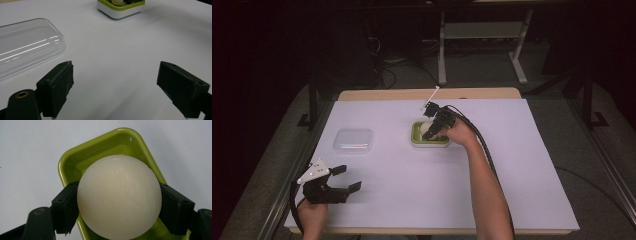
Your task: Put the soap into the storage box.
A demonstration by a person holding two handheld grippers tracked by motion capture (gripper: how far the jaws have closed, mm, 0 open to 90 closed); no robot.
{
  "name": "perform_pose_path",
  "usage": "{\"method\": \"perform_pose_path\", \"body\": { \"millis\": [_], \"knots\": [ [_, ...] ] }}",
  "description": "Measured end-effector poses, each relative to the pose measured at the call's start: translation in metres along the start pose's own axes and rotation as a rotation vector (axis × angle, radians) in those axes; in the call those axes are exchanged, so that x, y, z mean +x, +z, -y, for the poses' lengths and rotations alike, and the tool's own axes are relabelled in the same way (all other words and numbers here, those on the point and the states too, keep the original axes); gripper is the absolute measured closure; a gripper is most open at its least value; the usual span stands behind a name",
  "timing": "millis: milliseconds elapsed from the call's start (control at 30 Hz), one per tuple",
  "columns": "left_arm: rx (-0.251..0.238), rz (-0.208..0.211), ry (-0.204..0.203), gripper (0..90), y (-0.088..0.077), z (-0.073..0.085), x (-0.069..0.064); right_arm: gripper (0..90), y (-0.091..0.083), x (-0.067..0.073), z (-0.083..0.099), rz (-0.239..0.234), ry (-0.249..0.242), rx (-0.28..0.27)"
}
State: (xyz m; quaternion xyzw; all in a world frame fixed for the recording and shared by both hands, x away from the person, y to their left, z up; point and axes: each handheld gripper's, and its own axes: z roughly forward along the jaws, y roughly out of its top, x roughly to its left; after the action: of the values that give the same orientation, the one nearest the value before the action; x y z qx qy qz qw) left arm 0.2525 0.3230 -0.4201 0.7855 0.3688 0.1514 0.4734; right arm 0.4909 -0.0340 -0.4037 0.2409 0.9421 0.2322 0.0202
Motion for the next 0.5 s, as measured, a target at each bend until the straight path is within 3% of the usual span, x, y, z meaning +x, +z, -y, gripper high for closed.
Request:
{"method": "perform_pose_path", "body": {
  "millis": [500],
  "knots": [
    [0.003, -0.001, 0.001, 13.2, 0.0002, -0.0001, 0.0, 24.3, 0.0012, -0.0009, 0.0012, -0.004, 0.015, -0.006]
  ]
}}
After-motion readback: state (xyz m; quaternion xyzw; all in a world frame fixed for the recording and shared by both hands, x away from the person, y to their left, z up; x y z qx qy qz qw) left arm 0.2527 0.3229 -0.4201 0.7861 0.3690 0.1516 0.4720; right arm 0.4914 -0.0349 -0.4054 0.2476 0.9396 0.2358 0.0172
